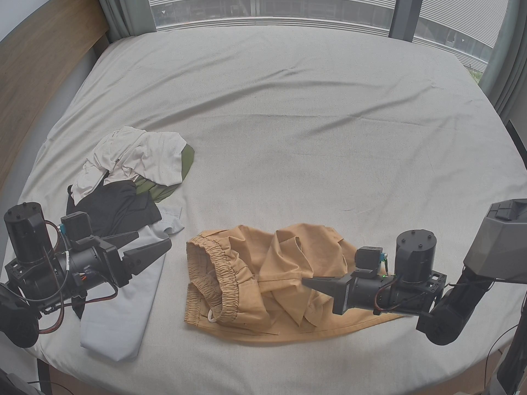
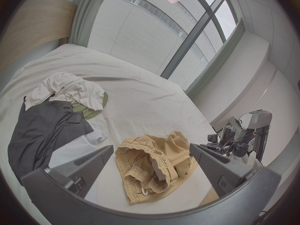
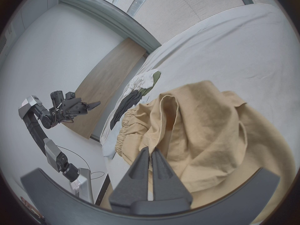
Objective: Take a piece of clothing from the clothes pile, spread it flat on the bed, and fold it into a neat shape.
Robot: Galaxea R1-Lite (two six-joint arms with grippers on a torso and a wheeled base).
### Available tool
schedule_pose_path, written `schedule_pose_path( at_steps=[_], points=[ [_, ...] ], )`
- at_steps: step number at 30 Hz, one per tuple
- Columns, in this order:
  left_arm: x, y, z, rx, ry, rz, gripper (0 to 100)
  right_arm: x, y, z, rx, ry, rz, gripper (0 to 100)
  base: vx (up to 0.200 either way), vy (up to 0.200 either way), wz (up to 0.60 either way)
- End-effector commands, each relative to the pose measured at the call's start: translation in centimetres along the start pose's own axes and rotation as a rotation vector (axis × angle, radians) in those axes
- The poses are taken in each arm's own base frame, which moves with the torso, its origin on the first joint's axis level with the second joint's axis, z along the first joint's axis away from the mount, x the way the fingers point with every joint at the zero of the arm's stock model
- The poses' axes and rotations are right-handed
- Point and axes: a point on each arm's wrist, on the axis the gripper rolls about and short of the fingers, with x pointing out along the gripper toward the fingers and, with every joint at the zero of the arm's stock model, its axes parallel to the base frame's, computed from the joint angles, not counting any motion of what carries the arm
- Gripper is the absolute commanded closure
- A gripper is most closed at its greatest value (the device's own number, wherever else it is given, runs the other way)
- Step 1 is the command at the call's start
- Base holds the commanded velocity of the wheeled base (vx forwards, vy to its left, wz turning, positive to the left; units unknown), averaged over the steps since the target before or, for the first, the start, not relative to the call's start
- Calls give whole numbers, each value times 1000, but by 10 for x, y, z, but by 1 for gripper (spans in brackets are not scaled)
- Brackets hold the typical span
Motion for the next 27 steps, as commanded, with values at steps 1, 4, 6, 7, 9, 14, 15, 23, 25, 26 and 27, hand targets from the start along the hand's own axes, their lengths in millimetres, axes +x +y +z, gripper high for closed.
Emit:
schedule_pose_path(
  at_steps=[1, 4, 6, 7, 9, 14, 15, 23, 25, 26, 27],
  points=[
    [-1, -1, 1, 1, -5, -3, 0, -18, -9, 4, 8, -40, -34, 100, 0, 0, 0],
    [-1, -1, 0, 2, -4, -6, 0, -26, -14, 6, 21, -73, -28, 100, 0, 0, 0],
    [0, -3, -1, 5, 3, -14, 0, -34, -15, 7, 41, -102, -3, 100, 0, 0, 0],
    [1, -5, -1, 8, 6, -23, 0, -35, -15, 7, 44, -115, 3, 100, 0, 0, 0],
    [3, -7, -3, 9, 13, -32, 0, -40, -17, 8, 53, -121, -1, 100, 0, 0, 0],
    [2, -10, -5, 9, 22, -42, 0, -50, -22, 4, 74, -92, 18, 100, 0, 0, 0],
    [2, -10, -6, 8, 25, -41, 0, -53, -25, 3, 82, -85, 16, 100, 0, 0, 0],
    [2, -11, -9, 5, 36, -45, 0, -67, -39, 0, 118, -63, 18, 100, 0, 0, 0],
    [2, -11, -10, 5, 39, -47, 0, -66, -40, -2, 122, -55, 20, 100, 0, 0, 0],
    [1, -11, -10, 5, 40, -47, 0, -65, -42, -4, 130, -45, 16, 100, 0, 0, 0],
    [1, -11, -11, 4, 43, -45, 0, -63, -44, -7, 134, -37, 13, 100, 0, 0, 0]
  ],
)
